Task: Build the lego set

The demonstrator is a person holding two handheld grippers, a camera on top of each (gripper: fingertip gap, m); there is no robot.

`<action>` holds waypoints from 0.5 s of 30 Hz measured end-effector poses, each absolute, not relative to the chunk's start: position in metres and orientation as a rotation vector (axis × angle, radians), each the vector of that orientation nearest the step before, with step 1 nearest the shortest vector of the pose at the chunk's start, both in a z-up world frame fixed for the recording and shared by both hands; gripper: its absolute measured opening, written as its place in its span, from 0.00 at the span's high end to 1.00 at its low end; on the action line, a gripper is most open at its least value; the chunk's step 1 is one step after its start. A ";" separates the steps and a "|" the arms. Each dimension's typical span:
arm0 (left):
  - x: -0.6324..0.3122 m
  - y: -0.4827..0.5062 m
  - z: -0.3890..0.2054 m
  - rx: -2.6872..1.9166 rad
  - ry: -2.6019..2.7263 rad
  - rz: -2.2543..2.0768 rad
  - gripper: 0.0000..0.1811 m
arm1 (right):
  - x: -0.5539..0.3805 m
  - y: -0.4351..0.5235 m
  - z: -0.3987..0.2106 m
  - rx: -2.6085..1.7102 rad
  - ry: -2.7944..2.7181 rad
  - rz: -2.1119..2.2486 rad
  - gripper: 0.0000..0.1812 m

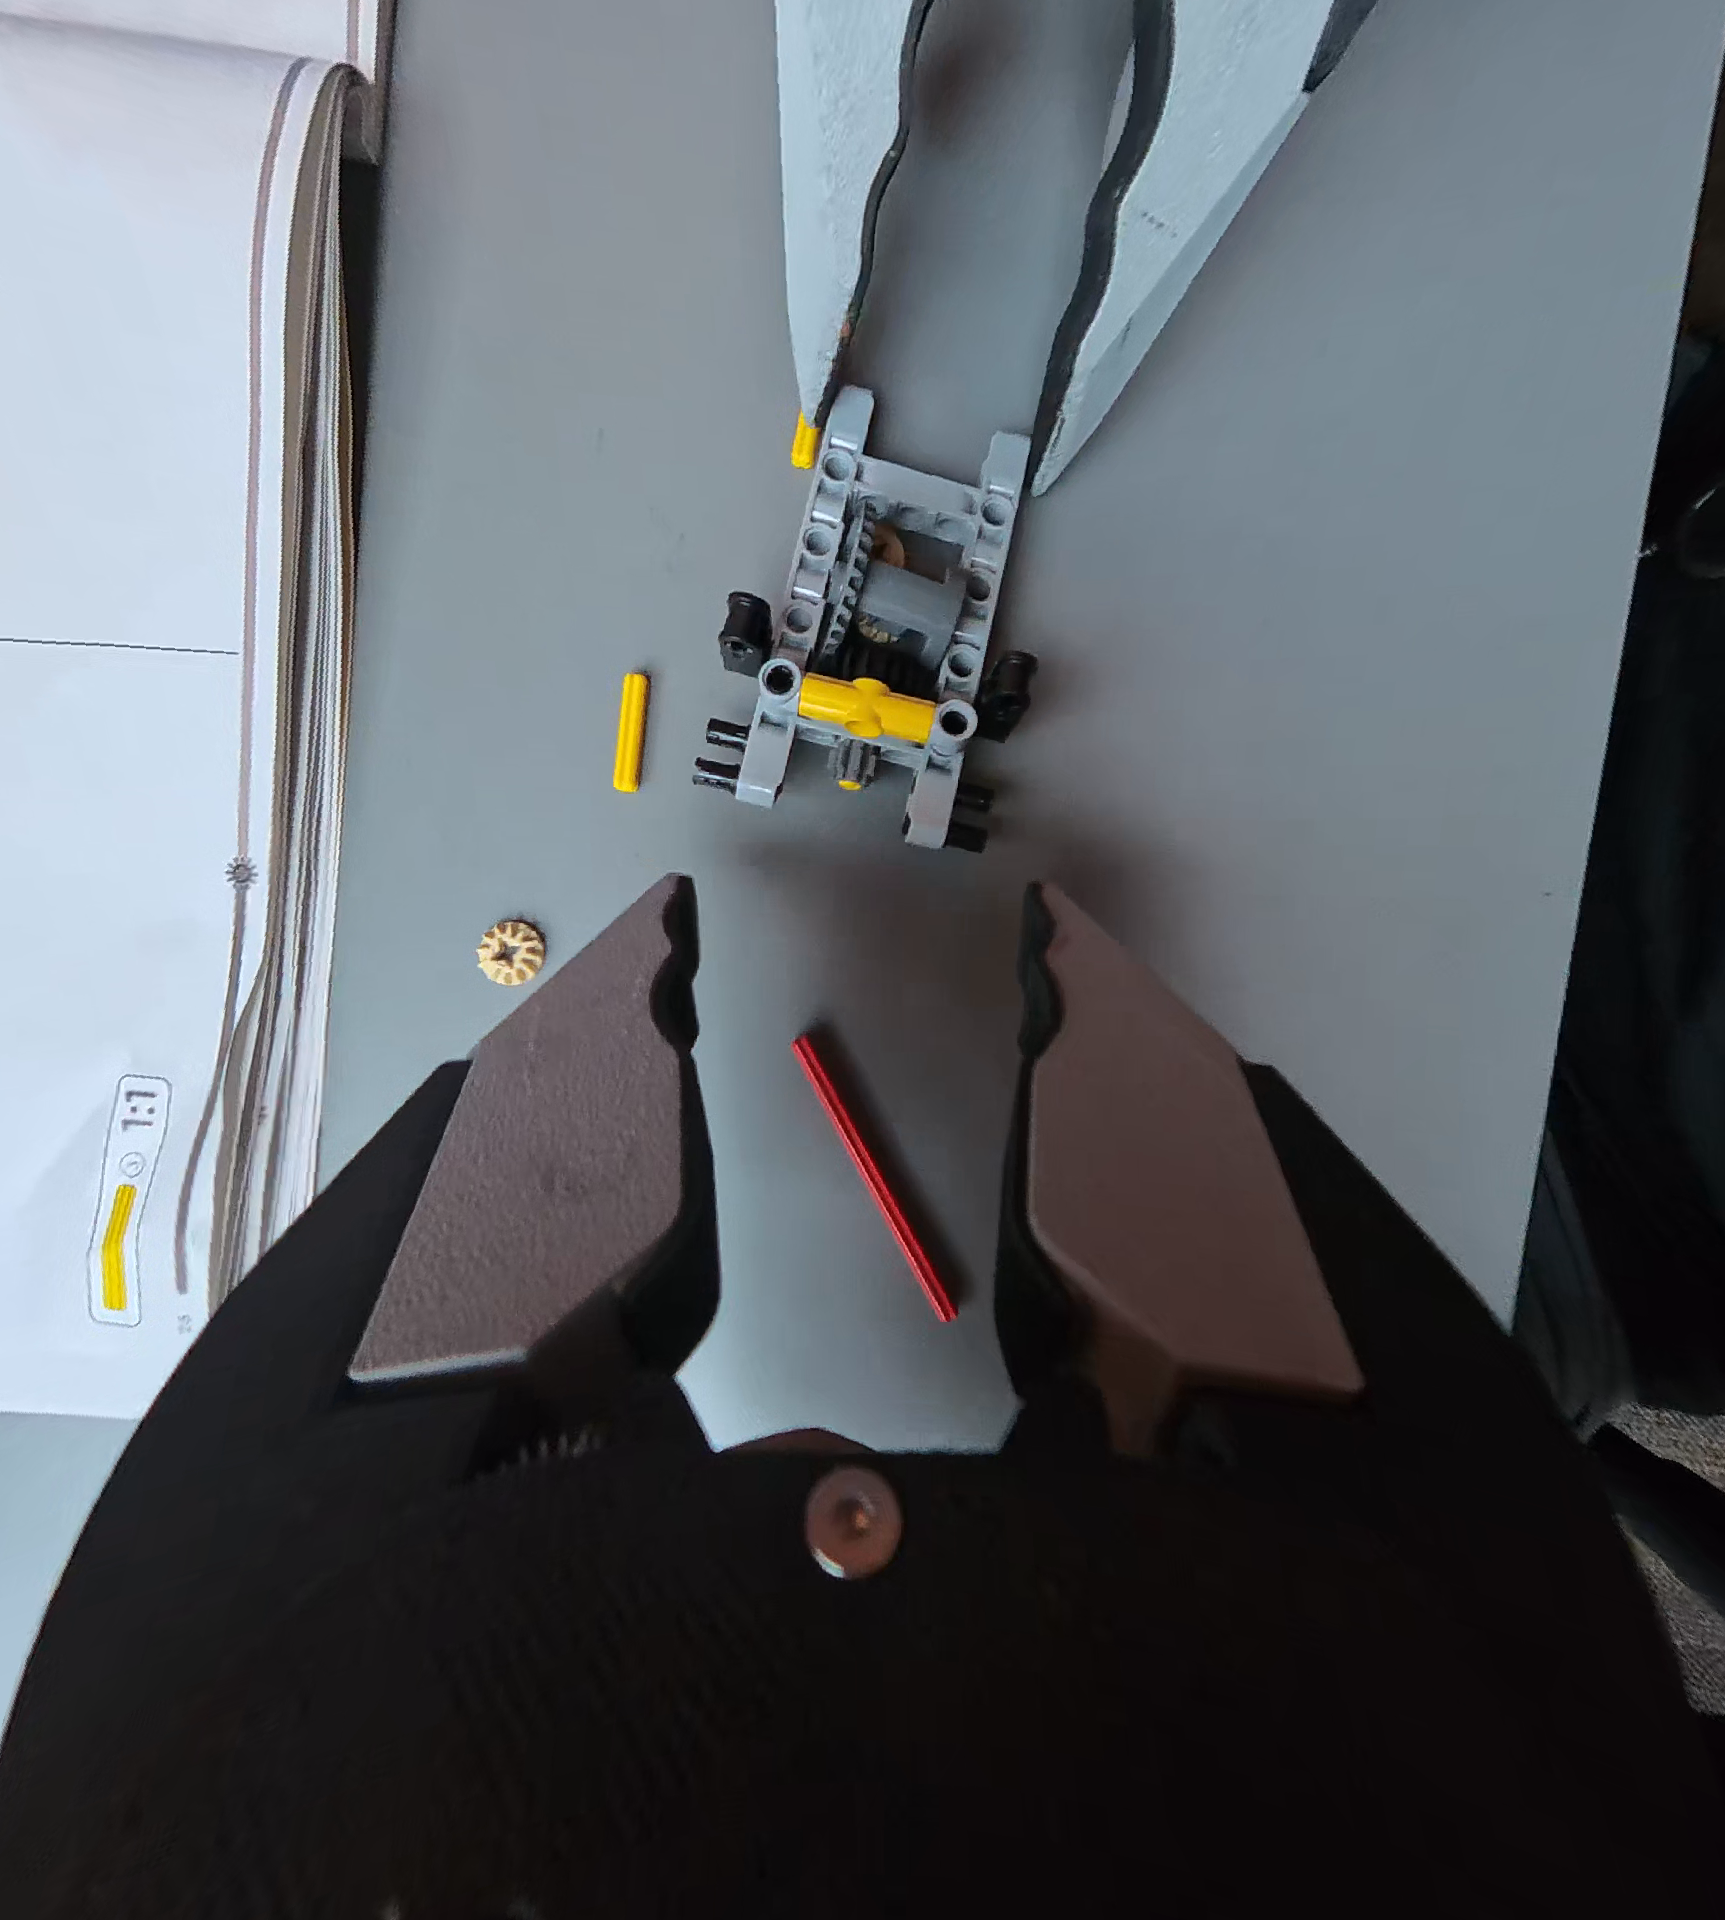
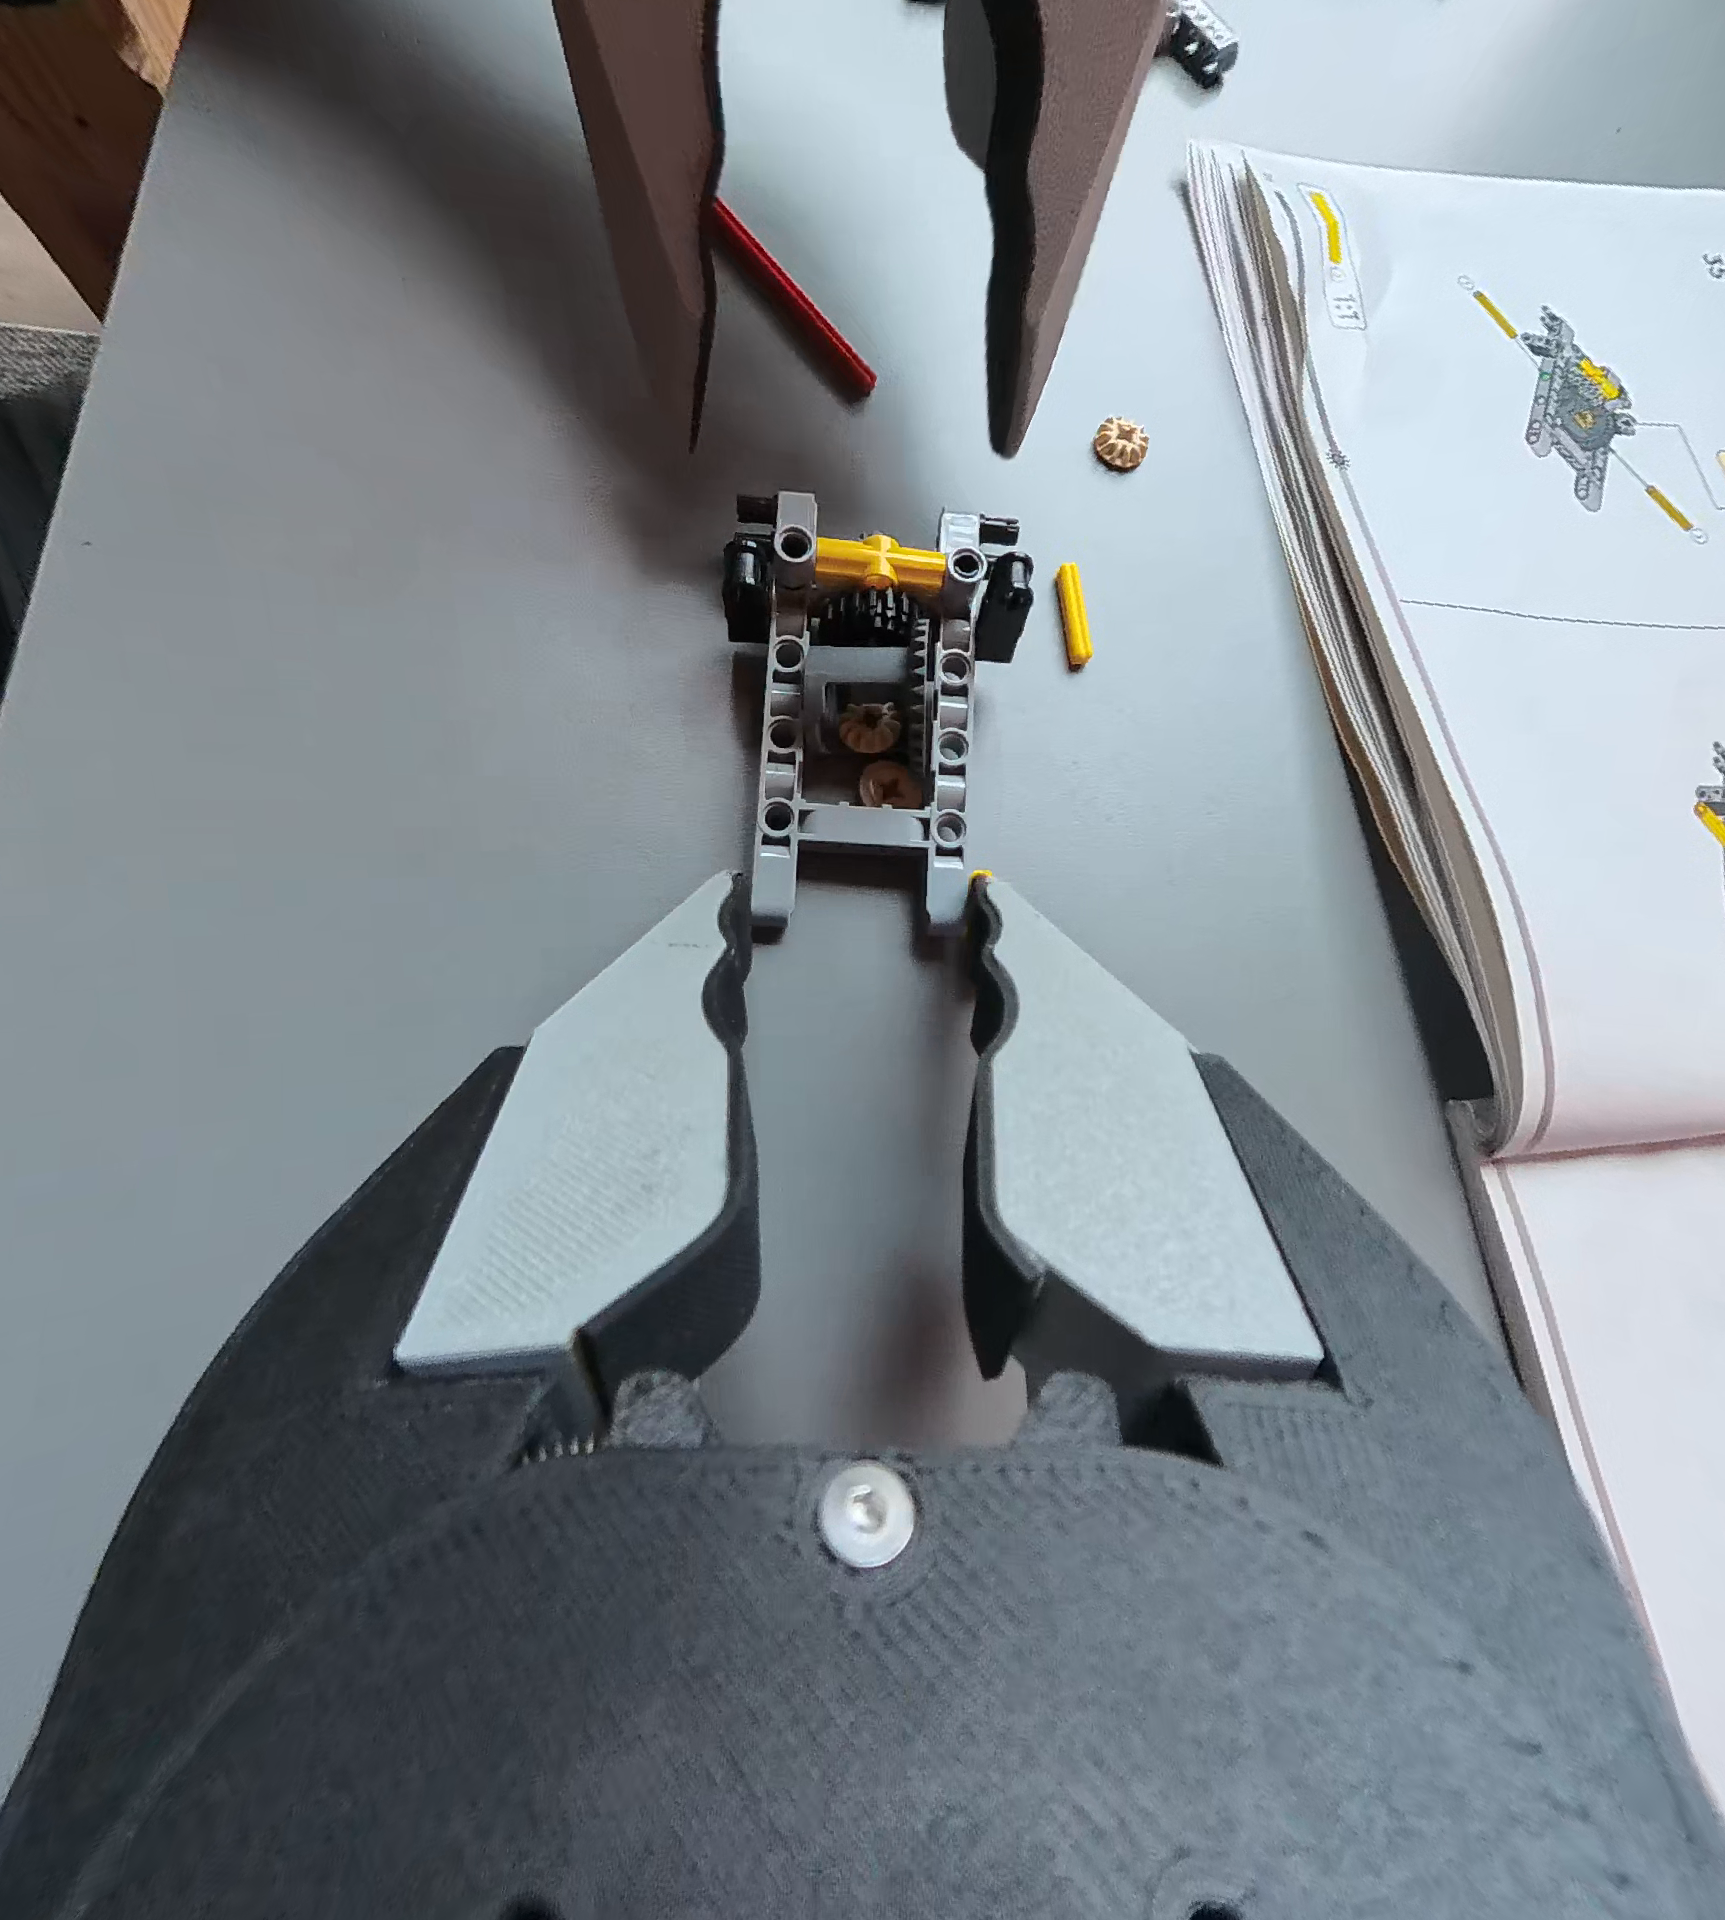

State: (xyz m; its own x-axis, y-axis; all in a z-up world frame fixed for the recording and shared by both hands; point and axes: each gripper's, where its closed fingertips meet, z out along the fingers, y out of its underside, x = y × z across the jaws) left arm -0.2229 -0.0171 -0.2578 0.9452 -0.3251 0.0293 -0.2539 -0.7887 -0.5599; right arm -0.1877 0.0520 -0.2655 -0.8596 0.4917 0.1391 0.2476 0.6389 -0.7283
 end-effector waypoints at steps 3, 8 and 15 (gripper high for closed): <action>-0.220 -0.017 -0.263 -2.530 0.439 -0.152 0.69 | -0.187 0.051 -0.265 -0.580 -2.536 1.050 0.79; -0.217 -0.017 -0.266 -2.536 0.443 -0.172 0.70 | -0.184 0.049 -0.265 -0.572 -2.543 1.048 0.79; -0.217 -0.018 -0.268 -2.538 0.438 -0.182 0.70 | -0.180 0.046 -0.265 -0.570 -2.553 1.049 0.79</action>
State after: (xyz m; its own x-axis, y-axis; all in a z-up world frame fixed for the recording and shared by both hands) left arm -0.2170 -0.0179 -0.2678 0.9378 -0.3451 0.0379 -0.2705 -0.7946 -0.5436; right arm -0.1805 0.0460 -0.2654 -0.8688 0.4747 0.1410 0.2385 0.6505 -0.7211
